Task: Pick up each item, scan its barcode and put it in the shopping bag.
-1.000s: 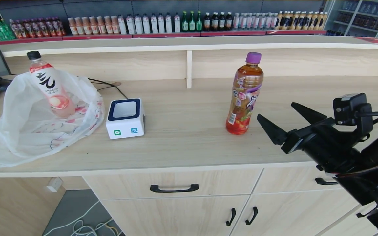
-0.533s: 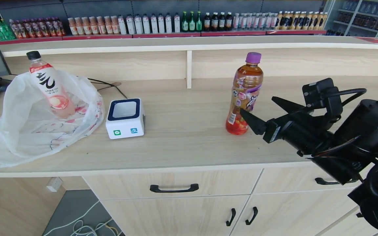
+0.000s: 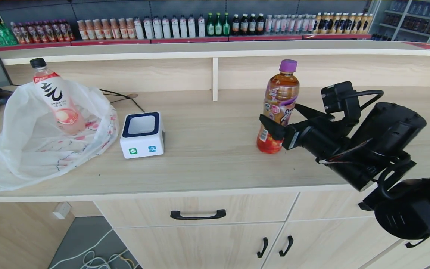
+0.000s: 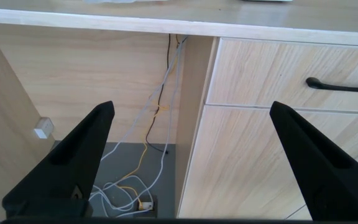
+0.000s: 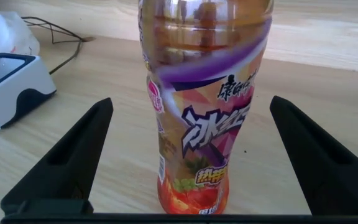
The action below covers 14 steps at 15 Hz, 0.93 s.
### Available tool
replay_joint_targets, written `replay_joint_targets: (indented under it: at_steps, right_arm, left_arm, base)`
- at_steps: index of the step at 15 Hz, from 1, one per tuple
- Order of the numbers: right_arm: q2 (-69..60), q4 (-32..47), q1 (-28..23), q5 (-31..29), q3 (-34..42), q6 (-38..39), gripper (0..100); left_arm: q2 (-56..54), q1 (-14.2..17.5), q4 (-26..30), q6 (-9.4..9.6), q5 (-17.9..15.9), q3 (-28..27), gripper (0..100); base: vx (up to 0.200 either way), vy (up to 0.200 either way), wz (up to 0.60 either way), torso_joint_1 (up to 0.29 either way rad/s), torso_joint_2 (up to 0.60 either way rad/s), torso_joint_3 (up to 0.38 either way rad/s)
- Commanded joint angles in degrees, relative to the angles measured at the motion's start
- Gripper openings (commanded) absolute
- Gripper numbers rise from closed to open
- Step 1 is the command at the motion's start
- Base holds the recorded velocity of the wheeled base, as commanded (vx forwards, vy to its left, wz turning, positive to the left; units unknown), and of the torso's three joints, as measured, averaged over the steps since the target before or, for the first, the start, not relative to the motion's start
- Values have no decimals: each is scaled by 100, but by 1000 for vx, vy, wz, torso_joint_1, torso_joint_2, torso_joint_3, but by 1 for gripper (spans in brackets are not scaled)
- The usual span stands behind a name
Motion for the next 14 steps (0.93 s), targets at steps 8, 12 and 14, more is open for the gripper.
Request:
replay_joint_targets:
  at_steps: [8, 12, 14]
  right_arm:
    - [466, -109, -87, 1, -177, 25, 100]
    - [747, -109, -78, 19, -449, 8, 100]
    - [932, -92, -60, 1, -871, -10, 100]
  left_arm:
    - [-2, -1, -2, -1, 1, 0, 100]
    - [-2, -1, -2, -1, 1, 0, 100]
    - [-2, -1, -2, -1, 1, 0, 100]
  base:
    - [0, 0, 0, 0, 0, 0]
    - [0, 0, 0, 0, 0, 0]
    - [0, 0, 0, 0, 0, 0]
